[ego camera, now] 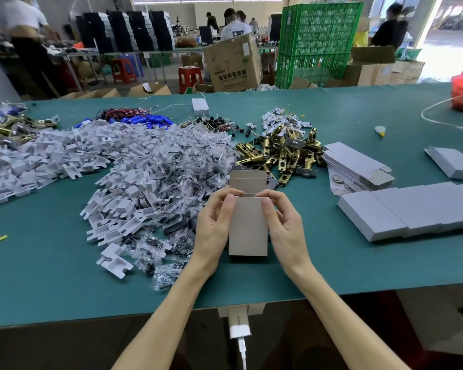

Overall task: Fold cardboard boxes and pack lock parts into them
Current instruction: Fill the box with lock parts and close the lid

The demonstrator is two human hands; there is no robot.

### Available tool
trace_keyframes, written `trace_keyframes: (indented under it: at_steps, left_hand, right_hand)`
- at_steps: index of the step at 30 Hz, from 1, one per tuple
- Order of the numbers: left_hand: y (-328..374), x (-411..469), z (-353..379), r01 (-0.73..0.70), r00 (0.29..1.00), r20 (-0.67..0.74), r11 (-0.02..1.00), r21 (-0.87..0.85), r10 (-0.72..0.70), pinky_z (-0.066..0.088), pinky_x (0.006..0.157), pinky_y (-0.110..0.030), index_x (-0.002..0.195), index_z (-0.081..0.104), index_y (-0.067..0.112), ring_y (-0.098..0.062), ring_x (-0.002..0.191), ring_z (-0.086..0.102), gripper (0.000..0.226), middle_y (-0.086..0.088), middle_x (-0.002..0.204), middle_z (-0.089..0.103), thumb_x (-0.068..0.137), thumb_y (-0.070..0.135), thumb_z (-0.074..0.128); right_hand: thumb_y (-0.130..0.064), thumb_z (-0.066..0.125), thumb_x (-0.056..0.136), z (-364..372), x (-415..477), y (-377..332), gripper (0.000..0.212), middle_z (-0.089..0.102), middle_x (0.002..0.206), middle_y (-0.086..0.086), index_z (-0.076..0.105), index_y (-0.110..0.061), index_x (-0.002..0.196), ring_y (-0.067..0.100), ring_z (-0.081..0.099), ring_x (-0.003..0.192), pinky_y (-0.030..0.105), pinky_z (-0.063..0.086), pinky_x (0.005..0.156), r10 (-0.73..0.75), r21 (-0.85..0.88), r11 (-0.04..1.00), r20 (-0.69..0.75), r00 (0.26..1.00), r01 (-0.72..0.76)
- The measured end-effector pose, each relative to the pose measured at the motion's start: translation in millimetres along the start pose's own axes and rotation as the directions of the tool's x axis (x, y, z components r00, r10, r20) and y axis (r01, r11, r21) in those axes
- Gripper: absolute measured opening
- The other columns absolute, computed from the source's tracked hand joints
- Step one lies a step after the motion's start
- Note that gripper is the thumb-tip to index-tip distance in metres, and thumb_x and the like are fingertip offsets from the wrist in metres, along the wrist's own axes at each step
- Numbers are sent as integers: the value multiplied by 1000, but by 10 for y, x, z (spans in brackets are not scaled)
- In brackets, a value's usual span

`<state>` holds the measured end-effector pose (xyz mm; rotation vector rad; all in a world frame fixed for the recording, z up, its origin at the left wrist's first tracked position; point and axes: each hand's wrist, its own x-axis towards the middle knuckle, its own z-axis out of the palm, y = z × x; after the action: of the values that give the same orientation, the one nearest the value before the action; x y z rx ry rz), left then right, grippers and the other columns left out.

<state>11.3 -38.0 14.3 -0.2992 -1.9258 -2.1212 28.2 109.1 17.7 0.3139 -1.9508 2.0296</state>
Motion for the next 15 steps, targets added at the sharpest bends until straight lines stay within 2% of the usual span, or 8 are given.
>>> trace_keyframes:
  at_steps: [2,3,5,7,9,11,15]
  left_hand:
    - [11,97,4,32,999,-45,999,18,-31,55,75,-29,106,77,19,-10,114,68,18,13,134,66,106,24,59]
    - [23,136,6,33,998,-50,999,19,-32,55,76,-32,105,77,20,-9,112,68,16,13,134,67,105,22,61]
    - [39,189,11,3,999,-45,1000,-17,-4,56,84,-42,110,75,23,-11,105,67,14,6,125,71,101,18,65]
    - [31,213,20,-4,999,-47,995,-98,-1,57,93,-49,122,68,24,-18,108,67,24,-4,123,71,100,14,66]
    - [26,216,31,14,1000,-24,983,-184,-19,60,89,-46,134,61,27,-25,109,68,37,-12,125,70,101,12,65]
    - [46,221,44,37,999,7,973,-228,-36,61,83,-39,139,58,30,-26,107,68,41,-15,126,69,102,13,64]
    - [115,213,79,79,995,70,974,-214,-65,62,80,-38,122,71,24,-19,101,70,21,-5,120,74,102,22,64]
  right_hand:
    - [-34,53,106,14,-1,28,18,70,107,-6,64,-23,115,11,68,84,27,55,60,8,18,1000,-29,1000,-8]
    - [-34,54,105,15,3,38,19,70,107,-6,64,-23,116,10,69,84,27,56,59,15,28,1000,-38,999,-14]
    - [-35,54,105,12,13,51,19,70,106,-8,64,-24,117,9,69,84,27,56,58,35,48,998,-41,999,-33]
    - [-36,55,105,6,24,50,18,70,106,-10,64,-27,117,8,69,84,27,56,59,53,51,997,-39,998,-51]
    - [-36,54,105,6,30,45,17,70,107,-10,64,-29,117,9,69,85,29,57,60,58,52,997,-33,998,-56]
    - [-35,54,105,5,28,44,16,70,108,-9,64,-30,117,11,69,87,31,59,62,52,53,997,-32,998,-50]
    - [-34,54,105,3,16,49,18,72,110,-6,64,-31,119,16,71,91,36,61,67,46,64,997,-29,999,-44]
